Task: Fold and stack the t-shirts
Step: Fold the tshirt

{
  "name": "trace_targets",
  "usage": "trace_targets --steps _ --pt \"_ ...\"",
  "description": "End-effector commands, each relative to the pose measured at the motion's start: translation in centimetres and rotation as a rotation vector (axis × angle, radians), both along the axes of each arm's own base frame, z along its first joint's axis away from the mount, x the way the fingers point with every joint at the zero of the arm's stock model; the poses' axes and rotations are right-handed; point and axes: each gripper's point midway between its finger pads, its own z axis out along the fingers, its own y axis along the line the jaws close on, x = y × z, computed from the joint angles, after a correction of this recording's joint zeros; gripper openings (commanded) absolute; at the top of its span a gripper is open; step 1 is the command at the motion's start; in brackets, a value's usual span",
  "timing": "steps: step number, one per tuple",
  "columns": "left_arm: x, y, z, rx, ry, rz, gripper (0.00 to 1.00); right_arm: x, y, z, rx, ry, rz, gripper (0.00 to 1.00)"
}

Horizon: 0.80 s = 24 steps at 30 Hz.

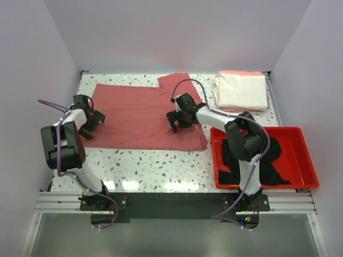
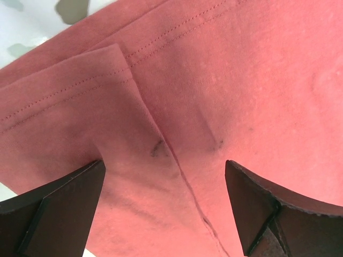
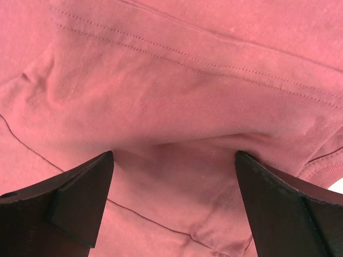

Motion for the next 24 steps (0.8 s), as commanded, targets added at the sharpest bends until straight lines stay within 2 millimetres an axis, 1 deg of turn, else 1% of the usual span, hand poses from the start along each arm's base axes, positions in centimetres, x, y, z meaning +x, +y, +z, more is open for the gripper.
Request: trace_targets --steps 1,2,3,4,5,6,7,8,9,10,11,12,13,14,15,16,17,18,19,21,24 --pt "-4.4 0.2 -1.7 0.041 0.120 -0.003 1.00 -4.8 -0.2 -1.2 -0.034 0.048 0.044 0.99" --pt "-5.8 -0.3 -2.5 0.029 0.136 -0.002 1.00 -5.6 -0.2 -1.1 -0.038 0.045 0.044 0.99" --pt "-6.4 -0.5 -2.5 0.027 0.134 0.004 1.00 -6.0 -0.2 -1.1 -0.039 0.030 0.042 0.99" --pt "-6.9 -0.5 -1.9 0.039 0.110 0.016 1.00 -7.5 -0.4 -1.6 -0.051 0.044 0.036 0.99" --pt "-8.5 -0.6 -2.7 0.046 0.132 0.030 1.00 -8.0 -0.4 -0.8 -0.053 0.025 0.028 0.99" --pt "-9.2 -0.5 -2.7 0.062 0.139 0.041 1.00 -8.3 -0.9 -0.5 -0.081 0.001 0.014 0.99" --pt "-10.0 0.2 -2.2 0.104 0.137 0.079 1.00 -9.6 -1.0 -0.9 -0.098 0.007 0.023 0.99" --pt "-11.7 0.1 -2.6 0.112 0.181 0.098 1.00 -10.0 -1.1 0.0 -0.085 -0.010 0.016 0.99" --pt "-12.5 0.3 -2.6 0.126 0.197 0.117 1.00 -10.4 -1.1 0.1 -0.075 -0.012 0.006 0.99" --pt "-13.0 0.4 -2.3 0.138 0.190 0.141 1.00 -11.8 -1.5 -0.6 -0.071 0.012 -0.004 0.99" --pt "-14.1 0.4 -2.7 0.143 0.213 0.151 1.00 -12.1 -1.2 0.3 -0.034 -0.005 -0.007 0.99" --pt "-14.3 0.3 -2.7 0.145 0.214 0.154 1.00 -12.7 -1.3 0.3 -0.024 -0.002 -0.009 0.99" --pt "-14.7 0.3 -2.6 0.146 0.209 0.169 1.00 -14.0 -1.5 -0.3 -0.028 0.013 -0.002 0.99" --pt "-15.5 0.3 -2.8 0.153 0.233 0.181 1.00 -14.5 -1.6 -0.3 -0.023 0.012 0.002 0.99" --pt "-16.0 0.3 -2.8 0.156 0.239 0.195 1.00 -14.9 -1.5 0.1 -0.013 0.004 0.005 0.99" --pt "-16.8 0.4 -2.8 0.168 0.247 0.221 1.00 -15.9 -1.7 -0.4 -0.022 0.016 0.011 0.99" --pt "-17.2 0.4 -2.8 0.170 0.249 0.231 1.00 -16.4 -1.8 -0.5 -0.023 0.017 0.020 0.99" --pt "-17.4 0.5 -2.7 0.171 0.244 0.239 1.00 -16.6 -1.8 -0.3 -0.019 0.011 0.024 0.99" --pt "-17.3 0.5 -2.2 0.175 0.218 0.245 1.00 -16.9 -2.0 -0.5 -0.027 0.014 0.025 0.99" --pt "-17.3 0.4 -2.0 0.173 0.192 0.246 1.00 -17.1 -2.2 -0.4 -0.029 0.004 0.026 0.99" --pt "-16.9 0.7 -0.9 0.185 0.148 0.256 1.00 -17.1 -1.7 0.7 0.005 -0.019 0.030 0.99"
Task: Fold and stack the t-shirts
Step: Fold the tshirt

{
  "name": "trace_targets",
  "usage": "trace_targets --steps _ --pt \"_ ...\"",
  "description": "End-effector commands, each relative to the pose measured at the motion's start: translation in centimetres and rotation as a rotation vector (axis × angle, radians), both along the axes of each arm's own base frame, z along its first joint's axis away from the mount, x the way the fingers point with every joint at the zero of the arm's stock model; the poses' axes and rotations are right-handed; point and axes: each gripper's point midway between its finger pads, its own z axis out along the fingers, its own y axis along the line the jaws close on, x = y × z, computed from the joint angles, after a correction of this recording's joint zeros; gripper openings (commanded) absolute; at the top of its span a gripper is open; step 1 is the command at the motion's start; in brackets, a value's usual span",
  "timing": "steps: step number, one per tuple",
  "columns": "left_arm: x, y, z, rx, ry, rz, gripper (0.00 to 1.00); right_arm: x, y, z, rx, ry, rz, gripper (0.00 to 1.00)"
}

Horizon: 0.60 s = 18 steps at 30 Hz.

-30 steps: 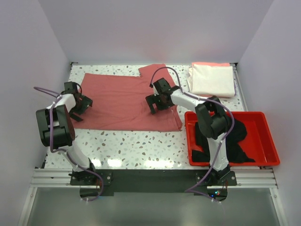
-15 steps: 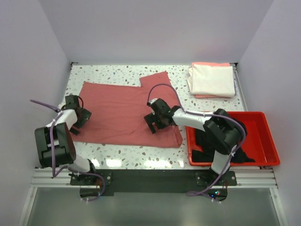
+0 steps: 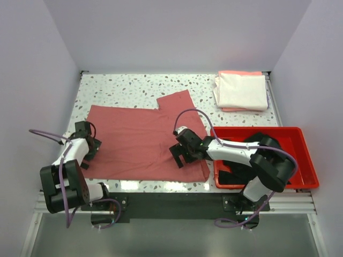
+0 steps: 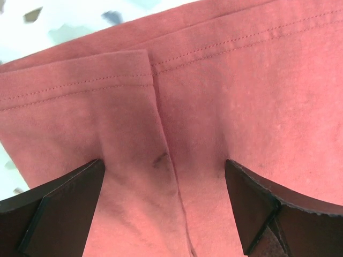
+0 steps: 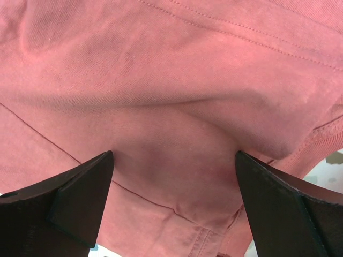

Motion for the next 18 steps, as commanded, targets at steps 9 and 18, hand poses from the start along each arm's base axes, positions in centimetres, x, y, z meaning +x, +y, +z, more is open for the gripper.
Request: trace_targets --steps 9,18 --pt "4.1 0.4 6.6 -0.002 -0.170 -0.021 1.00 2.5 2.2 9.7 0.133 -0.179 0.003 0.99" --pt "14.6 2.1 12.3 -0.001 -0.291 -0.161 1.00 7.4 2.5 14.8 0.187 -0.306 -0.090 0.99"
